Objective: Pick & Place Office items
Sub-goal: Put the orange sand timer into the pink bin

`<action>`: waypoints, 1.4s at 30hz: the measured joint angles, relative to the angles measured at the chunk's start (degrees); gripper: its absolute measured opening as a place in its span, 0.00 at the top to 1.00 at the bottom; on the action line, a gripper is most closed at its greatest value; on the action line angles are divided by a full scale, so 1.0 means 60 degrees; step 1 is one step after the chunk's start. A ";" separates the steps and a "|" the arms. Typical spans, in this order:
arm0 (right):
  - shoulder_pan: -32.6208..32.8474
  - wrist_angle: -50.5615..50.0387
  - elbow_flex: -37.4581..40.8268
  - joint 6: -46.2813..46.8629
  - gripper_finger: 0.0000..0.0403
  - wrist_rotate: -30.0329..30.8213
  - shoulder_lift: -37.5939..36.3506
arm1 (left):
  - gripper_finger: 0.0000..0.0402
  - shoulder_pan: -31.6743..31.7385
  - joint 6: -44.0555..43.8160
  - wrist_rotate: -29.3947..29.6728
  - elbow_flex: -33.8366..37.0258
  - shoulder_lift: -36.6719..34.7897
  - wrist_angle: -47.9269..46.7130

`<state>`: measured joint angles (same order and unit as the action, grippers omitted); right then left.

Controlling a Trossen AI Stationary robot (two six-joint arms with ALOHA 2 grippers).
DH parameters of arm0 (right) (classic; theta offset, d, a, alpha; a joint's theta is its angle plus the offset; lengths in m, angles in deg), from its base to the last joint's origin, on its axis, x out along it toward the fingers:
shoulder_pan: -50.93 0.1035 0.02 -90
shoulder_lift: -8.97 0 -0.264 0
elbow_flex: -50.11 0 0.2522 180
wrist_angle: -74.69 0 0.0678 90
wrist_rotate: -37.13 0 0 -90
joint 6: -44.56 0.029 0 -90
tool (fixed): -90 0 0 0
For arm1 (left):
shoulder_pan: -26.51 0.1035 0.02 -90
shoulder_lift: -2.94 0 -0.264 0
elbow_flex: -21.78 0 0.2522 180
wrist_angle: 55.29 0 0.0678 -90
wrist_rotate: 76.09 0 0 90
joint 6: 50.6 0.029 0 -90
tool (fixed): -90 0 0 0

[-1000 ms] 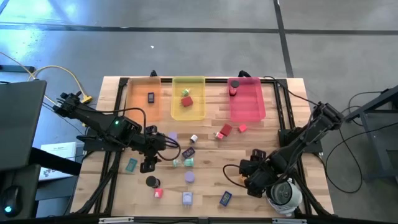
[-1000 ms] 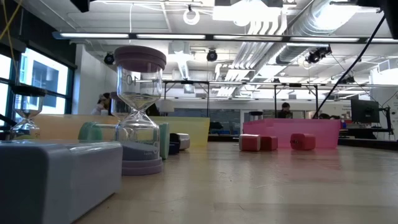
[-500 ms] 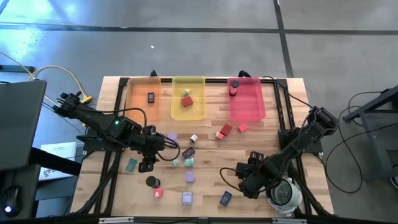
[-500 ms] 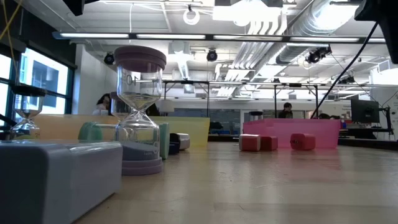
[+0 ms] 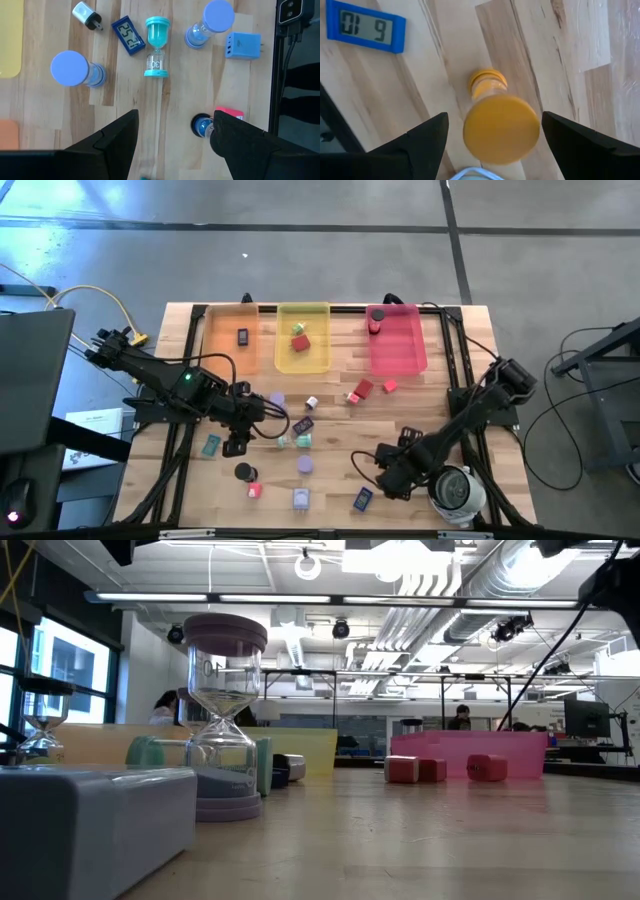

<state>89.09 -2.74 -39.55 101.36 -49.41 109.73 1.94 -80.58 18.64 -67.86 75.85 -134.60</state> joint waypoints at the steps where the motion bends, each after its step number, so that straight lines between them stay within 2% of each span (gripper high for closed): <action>1: -0.0016 -0.0001 0.0000 -0.0046 0.23 0.0003 0.0055 | 0.38 0.0000 0.0000 0.0000 0.0000 0.0000 0.0003; 16: -0.0380 0.0010 0.0006 -0.0521 0.25 -0.0080 0.0632 | 0.38 0.0000 -0.0188 0.0002 0.0000 -0.0001 0.0028; 20: -0.0395 0.0013 0.0004 -0.0653 0.32 -0.0098 0.0632 | 0.38 0.0001 -0.0189 0.0004 0.0000 -0.0001 0.0026; 29: -0.0578 0.0014 0.0004 -0.0787 0.56 -0.0357 0.0632 | 0.38 0.0004 -0.0183 0.0071 0.0000 -0.0002 0.0026; 37: -0.0811 -0.0065 0.0004 -0.0373 0.56 -0.0382 0.0625 | 0.38 0.0004 -0.0184 0.0233 0.0000 0.0000 0.0026; 42: -0.1021 -0.0678 -0.0004 -0.0088 0.56 -0.0371 0.0351 | 0.38 0.0004 -0.0233 0.0237 0.0000 -0.0002 0.0026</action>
<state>82.96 -6.80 -39.57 100.83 -51.63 111.84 1.96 -81.97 20.06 -67.86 75.84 -134.44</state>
